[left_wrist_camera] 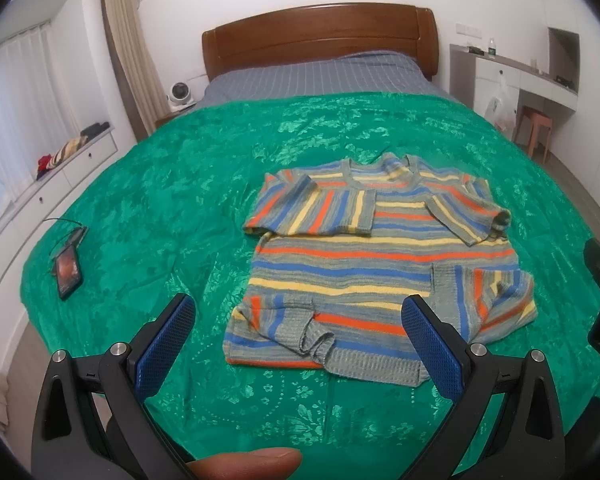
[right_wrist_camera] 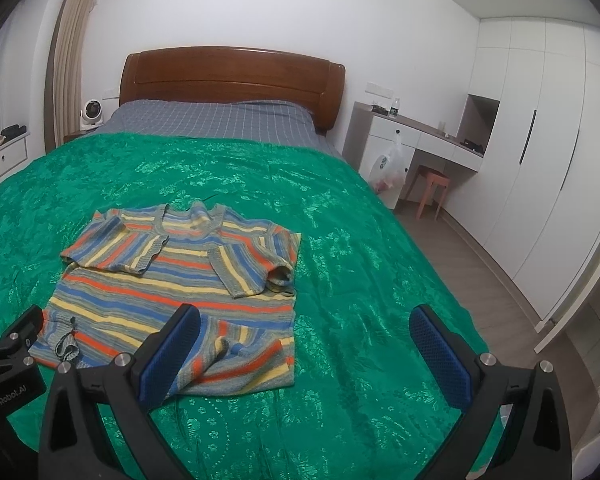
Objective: Fold small clothes
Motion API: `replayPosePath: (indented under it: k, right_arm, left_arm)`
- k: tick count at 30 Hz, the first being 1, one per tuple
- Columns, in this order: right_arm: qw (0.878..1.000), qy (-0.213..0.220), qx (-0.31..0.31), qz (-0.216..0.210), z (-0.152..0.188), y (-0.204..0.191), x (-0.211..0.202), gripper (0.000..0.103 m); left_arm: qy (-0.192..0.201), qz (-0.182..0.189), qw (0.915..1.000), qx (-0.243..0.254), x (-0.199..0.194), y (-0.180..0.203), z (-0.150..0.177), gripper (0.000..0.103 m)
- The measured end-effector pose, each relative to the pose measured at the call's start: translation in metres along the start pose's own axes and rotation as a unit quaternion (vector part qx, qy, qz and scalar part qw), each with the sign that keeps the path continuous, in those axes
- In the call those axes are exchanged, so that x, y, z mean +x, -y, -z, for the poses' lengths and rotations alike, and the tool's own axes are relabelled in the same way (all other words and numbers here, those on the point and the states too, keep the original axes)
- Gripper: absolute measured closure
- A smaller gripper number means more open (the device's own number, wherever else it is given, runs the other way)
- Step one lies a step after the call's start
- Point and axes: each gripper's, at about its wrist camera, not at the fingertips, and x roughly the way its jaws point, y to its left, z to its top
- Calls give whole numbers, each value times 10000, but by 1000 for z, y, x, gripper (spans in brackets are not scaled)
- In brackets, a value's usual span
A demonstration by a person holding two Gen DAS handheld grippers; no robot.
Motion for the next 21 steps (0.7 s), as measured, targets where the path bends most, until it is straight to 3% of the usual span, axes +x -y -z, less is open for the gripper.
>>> replayPosePath:
  k: [16,21]
  right_arm:
    - [9998,17,212,32,6,18,5,0]
    - [9979,46,498,-411,24,43,22,0]
  left_arm:
    - [-200,-46,9997,-102,23,-20,10,0]
    - [-831,190,9961,-221,72,-49,34,0]
